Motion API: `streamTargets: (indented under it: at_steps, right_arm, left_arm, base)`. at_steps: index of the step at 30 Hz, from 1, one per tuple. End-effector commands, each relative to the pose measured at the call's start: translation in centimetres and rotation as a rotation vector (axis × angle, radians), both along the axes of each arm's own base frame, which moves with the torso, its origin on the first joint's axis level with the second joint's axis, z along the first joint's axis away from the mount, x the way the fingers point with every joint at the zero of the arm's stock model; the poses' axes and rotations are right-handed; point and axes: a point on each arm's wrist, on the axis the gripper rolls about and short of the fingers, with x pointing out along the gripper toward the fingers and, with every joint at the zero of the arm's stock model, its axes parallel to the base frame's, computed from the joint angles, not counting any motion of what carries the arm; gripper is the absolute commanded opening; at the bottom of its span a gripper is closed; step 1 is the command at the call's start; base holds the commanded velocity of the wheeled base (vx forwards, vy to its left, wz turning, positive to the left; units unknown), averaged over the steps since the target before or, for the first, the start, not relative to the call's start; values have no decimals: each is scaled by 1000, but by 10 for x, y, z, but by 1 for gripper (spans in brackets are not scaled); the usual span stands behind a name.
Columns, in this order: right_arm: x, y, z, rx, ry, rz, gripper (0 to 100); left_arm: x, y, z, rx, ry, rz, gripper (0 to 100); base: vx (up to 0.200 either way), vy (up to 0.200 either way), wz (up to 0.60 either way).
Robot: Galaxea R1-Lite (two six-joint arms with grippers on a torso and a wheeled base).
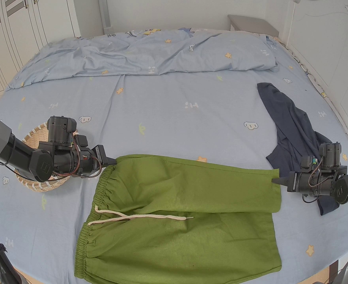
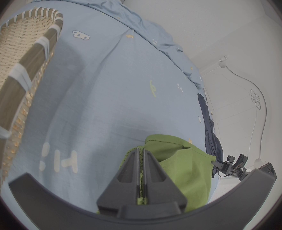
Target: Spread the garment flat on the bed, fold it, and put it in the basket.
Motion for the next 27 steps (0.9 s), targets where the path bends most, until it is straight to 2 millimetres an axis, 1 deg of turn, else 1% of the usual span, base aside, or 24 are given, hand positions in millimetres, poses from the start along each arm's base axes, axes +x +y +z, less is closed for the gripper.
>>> streamTargets:
  at_steps: [1,7,9,14,15,16,17,18,19,21,22,23,26,27]
  right_arm:
    - [-5,3,24,18,-70,-6,0]
    - [-1,9,38,40,-111,0,0]
    - [7,14,47,53,-139,2,0]
    - [26,17,70,69,-197,-8,0]
    - [30,18,74,69,-199,-6,0]
    - [30,18,74,69,-199,-6,0]
    - [37,24,86,69,-204,9,0]
    - [39,24,88,70,-208,10,0]
    - [47,28,95,70,-210,17,0]
    - [55,30,97,68,-211,21,0]
    - [64,32,101,69,-222,24,0]
    - [69,33,103,70,-230,25,0]
    - [85,36,101,61,-238,12,0]
    - [86,36,101,61,-240,10,0]
  left_arm:
    - [-5,5,14,-6,-37,14,0]
    - [-7,13,23,-9,-63,34,0]
    - [-7,15,25,-9,-69,40,0]
    - [-6,18,29,-10,-97,52,0]
    - [-5,19,29,-10,-104,55,0]
    - [-5,19,29,-10,-104,55,0]
    - [-3,20,30,0,-130,79,0]
    - [-2,21,30,3,-133,85,0]
    - [1,22,30,22,-167,125,0]
    - [4,23,32,37,-205,162,0]
    - [9,23,29,53,-235,208,0]
    - [12,24,27,59,-248,232,0]
    - [13,28,27,62,-259,250,0]
    - [13,28,27,61,-259,248,0]
  base:
    - [0,0,0]
    - [0,0,0]
    - [0,0,0]
    - [0,0,0]
    - [0,0,0]
    - [0,0,0]
    - [0,0,0]
    - [0,0,0]
    - [0,0,0]
    - [0,0,0]
    - [0,0,0]
    - [0,0,0]
    - [0,0,0]
    - [0,0,0]
